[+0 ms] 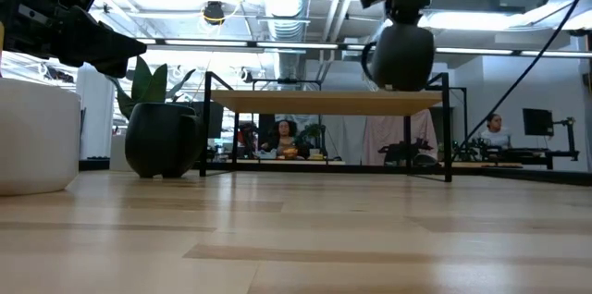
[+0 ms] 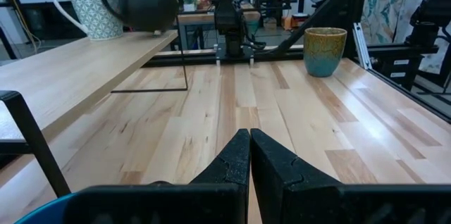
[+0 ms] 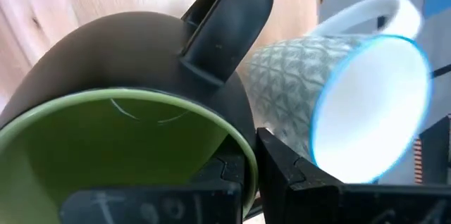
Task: Place coffee mugs
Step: Put the black-green interior mug on the shelf, then put the black-blue interior mug on the shelf
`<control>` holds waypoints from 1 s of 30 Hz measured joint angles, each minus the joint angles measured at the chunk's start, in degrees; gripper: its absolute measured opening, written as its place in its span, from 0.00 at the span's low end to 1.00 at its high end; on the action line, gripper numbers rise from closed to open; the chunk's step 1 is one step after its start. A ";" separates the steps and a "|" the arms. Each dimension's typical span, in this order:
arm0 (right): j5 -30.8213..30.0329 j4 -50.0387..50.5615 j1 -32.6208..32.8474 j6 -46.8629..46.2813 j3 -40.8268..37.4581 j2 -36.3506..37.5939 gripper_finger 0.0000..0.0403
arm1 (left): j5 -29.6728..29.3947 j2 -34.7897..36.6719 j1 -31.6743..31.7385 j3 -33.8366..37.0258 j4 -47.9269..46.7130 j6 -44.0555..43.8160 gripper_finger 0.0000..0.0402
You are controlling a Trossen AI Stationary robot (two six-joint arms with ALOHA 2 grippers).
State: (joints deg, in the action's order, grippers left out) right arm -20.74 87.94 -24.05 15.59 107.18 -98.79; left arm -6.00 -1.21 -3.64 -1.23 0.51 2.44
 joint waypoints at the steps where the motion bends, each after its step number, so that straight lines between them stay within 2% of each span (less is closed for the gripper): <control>1: -0.83 -0.20 0.00 0.39 -0.03 -0.45 0.09 | 0.00 0.00 -0.01 0.00 0.00 -0.01 0.00; 10: -1.65 0.05 -0.90 2.08 0.06 -0.84 0.10 | 0.02 -0.02 -0.02 0.00 0.00 -0.09 0.00; 17: -1.75 -0.78 -0.74 4.59 0.02 -0.97 0.36 | 0.00 -0.02 -0.02 0.00 0.00 -0.09 0.00; 20: -1.76 -0.82 -0.43 5.87 -0.01 -0.98 0.44 | 0.00 -0.02 -0.07 0.00 0.00 -0.11 0.00; 25: -1.91 -0.35 -0.44 7.14 -0.01 -0.37 0.50 | 0.00 -0.02 -0.07 0.00 0.00 -0.11 0.00; 30: -1.89 -1.72 -1.28 6.42 -0.03 2.81 0.51 | 0.00 -0.02 -0.07 0.00 0.00 -0.11 0.00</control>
State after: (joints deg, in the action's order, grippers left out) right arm -22.63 86.22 -25.33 22.01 107.15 -95.98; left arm -6.00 -1.23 -3.70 -1.23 0.51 2.33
